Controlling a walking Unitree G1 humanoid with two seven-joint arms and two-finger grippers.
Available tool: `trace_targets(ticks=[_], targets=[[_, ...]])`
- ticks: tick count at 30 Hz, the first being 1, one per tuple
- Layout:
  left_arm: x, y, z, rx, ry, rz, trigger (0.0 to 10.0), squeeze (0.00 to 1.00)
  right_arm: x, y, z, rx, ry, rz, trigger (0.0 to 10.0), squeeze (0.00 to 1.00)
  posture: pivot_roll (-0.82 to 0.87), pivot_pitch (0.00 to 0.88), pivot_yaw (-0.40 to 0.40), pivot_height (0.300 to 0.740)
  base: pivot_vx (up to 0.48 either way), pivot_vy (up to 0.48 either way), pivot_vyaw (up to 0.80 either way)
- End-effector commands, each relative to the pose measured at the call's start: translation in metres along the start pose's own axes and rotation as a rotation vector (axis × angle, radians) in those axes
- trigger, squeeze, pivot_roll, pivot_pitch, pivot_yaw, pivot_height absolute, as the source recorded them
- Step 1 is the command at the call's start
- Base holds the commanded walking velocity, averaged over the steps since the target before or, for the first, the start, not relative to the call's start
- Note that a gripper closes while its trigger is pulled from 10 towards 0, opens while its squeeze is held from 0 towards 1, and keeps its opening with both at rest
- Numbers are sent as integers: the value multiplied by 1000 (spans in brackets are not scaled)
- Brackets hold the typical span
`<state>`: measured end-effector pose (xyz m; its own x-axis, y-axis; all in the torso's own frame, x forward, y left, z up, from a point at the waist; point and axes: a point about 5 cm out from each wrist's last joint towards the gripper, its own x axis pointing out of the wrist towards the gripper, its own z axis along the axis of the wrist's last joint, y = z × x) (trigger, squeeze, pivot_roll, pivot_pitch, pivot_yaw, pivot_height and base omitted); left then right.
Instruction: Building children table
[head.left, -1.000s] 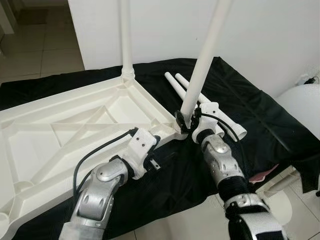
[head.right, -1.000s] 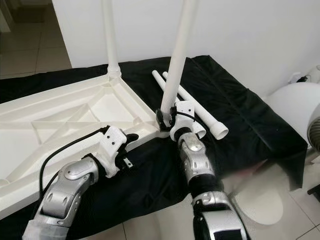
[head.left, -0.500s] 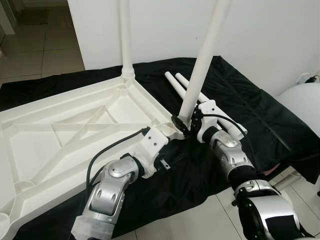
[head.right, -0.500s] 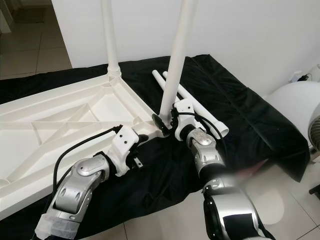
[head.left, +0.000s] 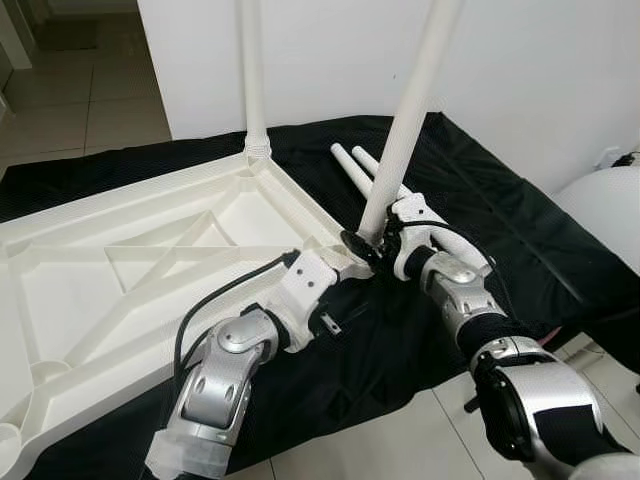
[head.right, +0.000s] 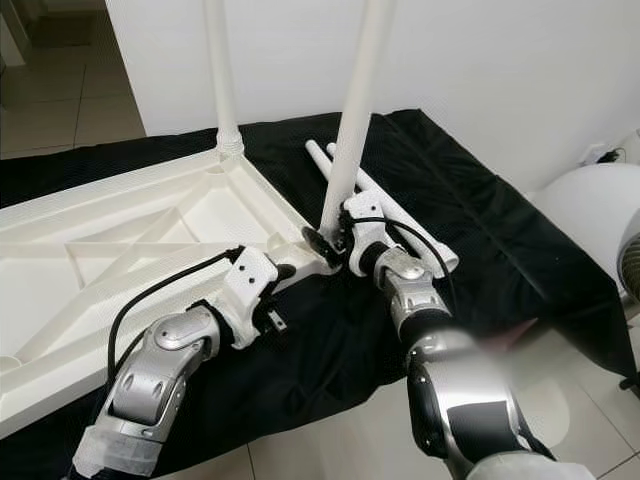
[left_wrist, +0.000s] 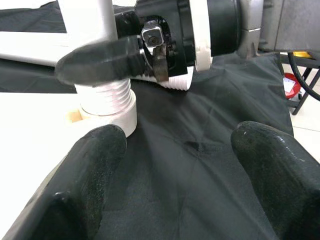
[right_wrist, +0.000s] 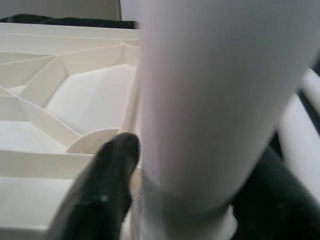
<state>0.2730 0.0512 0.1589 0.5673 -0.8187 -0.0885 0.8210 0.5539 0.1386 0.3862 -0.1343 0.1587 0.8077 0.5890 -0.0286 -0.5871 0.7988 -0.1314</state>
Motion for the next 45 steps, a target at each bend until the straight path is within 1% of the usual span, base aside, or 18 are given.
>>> trace_targets(ticks=[1, 7, 8, 9, 10, 12, 15, 18, 27, 30, 32, 35, 36, 38, 40, 41, 44, 45], targets=[[-1, 10, -4, -9, 18, 213, 10000, 0, 2, 1, 2, -15, 6, 16, 0, 0, 1, 29, -18, 740, 0, 0, 0], [-3, 11, -4, -12, 19, 215, 10000, 0, -2, -5, -4, 53, 31, -19, 0, 0, 1, 31, -14, 740, 0, 0, 0], [-3, 11, -4, -13, 18, 214, 10000, 0, -2, -6, -5, 71, 33, -32, 8039, 0, 1, 31, -14, 740, 0, 0, 0], [-3, 11, -4, -13, 18, 214, 10000, 0, -2, -6, -5, 71, 33, -32, 8039, 0, 1, 31, -14, 740, 0, 0, 0], [-3, 11, -4, -14, 18, 214, 10000, 0, -3, -7, -6, 83, 34, -42, 10000, 0, 1, 31, -14, 740, 0, 0, 0], [-3, 10, -4, -14, 18, 214, 10000, 0, -3, -7, -7, 96, 32, -43, 10000, 0, -6, 35, -7, 740, 0, 0, 0], [-3, 11, -3, -13, 19, 209, 10000, 0, -4, -7, -13, 150, 50, -75, 10000, 0, -10, 37, 0, 740, 0, 0, 0], [-2, 11, -3, -13, 18, 206, 10000, 0, -4, -6, -15, 171, 51, -82, 10000, 0, -11, 38, 2, 740, 0, 0, 0], [-4, 10, -4, -11, 23, 203, 10000, 0, -1, -5, -14, 133, 56, -163, 10000, 0, -5, 42, -2, 740, 0, 0, 0], [-5, 10, -5, -13, 25, 209, 10000, 0, 7, 2, -13, 166, 54, -241, 10000, 0, -3, 46, -9, 740, 0, 0, 0], [-5, 11, -6, -16, 26, 213, 10000, 0, 10, 5, -15, 227, 68, -292, 10000, 0, -3, 45, -10, 740, 0, 0, 0], [-6, 10, -6, -18, 25, 215, 10000, 0, 12, 8, -14, 226, 62, -316, 10000, 0, -4, 46, -13, 740, 0, 0, 0], [-5, 10, -6, -18, 25, 216, 10000, 0, 15, 12, -13, 232, 52, -349, 10000, 0, -2, 45, -17, 740, 0, 0, 0], [-5, 10, -6, -18, 25, 216, 10000, 0, 15, 12, -13, 232, 52, -349, 10000, 0, -2, 45, -17, 740, 0, 0, 0], [-6, 10, -6, -22, 25, 225, 10000, 0, 20, 20, -12, 266, 42, -426, 10000, 0, -3, 45, -26, 740, 0, 0, 0], [-6, 10, -6, -22, 25, 225, 10000, 0, 20, 20, -12, 266, 42, -426, 10000, 0, -3, 45, -26, 740, 0, 0, 0], [-9, 13, -8, -32, 24, 251, 10000, 0, 22, 34, -11, 295, 9, -551, 10000, 0, 2, 42, -36, 740, 0, 0, 0], [-9, 13, -8, -32, 24, 251, 10000, 0, 22, 34, -11, 295, 9, -551, 10000, 0, 2, 42, -36, 740, 0, 0, 0]])
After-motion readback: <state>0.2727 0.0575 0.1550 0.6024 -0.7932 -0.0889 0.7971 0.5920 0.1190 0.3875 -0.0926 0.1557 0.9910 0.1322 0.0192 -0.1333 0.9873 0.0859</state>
